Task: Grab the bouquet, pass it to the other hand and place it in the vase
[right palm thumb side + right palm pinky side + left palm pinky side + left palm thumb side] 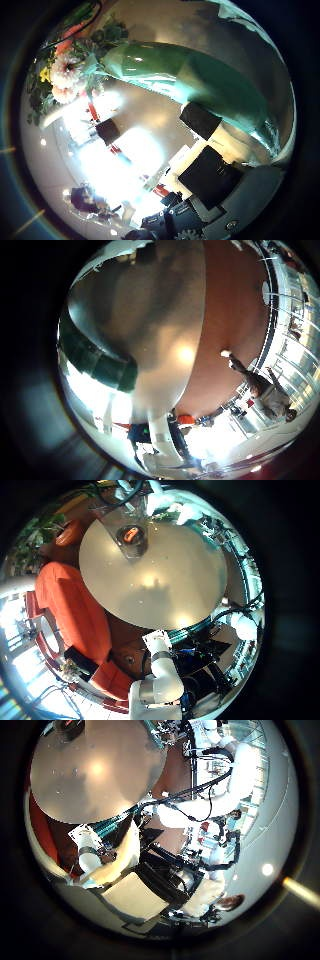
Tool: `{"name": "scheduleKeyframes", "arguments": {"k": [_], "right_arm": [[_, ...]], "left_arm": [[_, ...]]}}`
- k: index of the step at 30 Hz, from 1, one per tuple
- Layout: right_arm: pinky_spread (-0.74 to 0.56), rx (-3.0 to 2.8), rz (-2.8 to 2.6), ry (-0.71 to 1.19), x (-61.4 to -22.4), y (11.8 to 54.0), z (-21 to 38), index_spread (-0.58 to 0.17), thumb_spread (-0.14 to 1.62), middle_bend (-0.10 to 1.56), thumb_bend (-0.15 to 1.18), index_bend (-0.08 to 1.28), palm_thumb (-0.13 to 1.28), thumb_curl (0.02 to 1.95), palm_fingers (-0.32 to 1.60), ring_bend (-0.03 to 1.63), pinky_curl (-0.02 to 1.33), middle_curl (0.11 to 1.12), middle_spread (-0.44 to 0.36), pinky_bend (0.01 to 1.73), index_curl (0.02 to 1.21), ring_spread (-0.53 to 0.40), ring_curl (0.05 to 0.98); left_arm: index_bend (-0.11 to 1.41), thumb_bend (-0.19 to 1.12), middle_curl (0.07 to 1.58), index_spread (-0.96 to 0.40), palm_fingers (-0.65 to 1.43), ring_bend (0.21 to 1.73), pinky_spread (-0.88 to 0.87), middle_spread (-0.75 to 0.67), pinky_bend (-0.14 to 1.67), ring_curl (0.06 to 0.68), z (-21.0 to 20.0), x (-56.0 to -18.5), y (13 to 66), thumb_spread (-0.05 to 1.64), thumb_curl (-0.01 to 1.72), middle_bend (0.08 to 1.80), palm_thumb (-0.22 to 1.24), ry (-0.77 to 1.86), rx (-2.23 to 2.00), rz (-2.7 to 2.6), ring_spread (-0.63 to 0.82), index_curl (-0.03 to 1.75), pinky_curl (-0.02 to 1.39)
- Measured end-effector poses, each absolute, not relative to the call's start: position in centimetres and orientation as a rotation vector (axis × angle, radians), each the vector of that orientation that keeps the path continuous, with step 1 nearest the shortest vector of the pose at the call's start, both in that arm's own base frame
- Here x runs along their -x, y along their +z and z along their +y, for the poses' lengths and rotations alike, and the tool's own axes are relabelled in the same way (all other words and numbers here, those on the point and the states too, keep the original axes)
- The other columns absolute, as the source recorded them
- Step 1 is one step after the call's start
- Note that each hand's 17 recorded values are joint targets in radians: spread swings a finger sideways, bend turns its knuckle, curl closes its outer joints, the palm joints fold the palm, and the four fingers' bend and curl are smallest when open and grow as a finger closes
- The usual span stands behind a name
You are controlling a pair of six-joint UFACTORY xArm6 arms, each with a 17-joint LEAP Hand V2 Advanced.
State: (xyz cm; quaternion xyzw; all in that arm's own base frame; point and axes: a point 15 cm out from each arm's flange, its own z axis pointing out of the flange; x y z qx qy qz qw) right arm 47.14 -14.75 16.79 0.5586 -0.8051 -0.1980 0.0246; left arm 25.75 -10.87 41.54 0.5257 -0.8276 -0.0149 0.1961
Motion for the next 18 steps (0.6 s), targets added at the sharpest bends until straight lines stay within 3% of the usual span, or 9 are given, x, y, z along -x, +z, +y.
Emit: {"name": "scheduleKeyframes", "arguments": {"k": [18], "right_arm": [[0.06,-1.754,-2.385,-0.554,-47.7,15.5,-15.1,-0.225,1.04,0.54,-0.02,0.19,0.63,0.43,0.48,0.94,0.08,0.48,-0.077,0.63,0.41,-0.17,0.334]], "left_arm": [[0.18,-0.02,0.34,0.11,0.19,0.48,0.47,0.35,0.2,0.191,-11.8,-27.2,41.5,1.1,0.34,0.19,0.44,-0.05,-1.471,-2.304,0.51,0.37,0.31]]}}
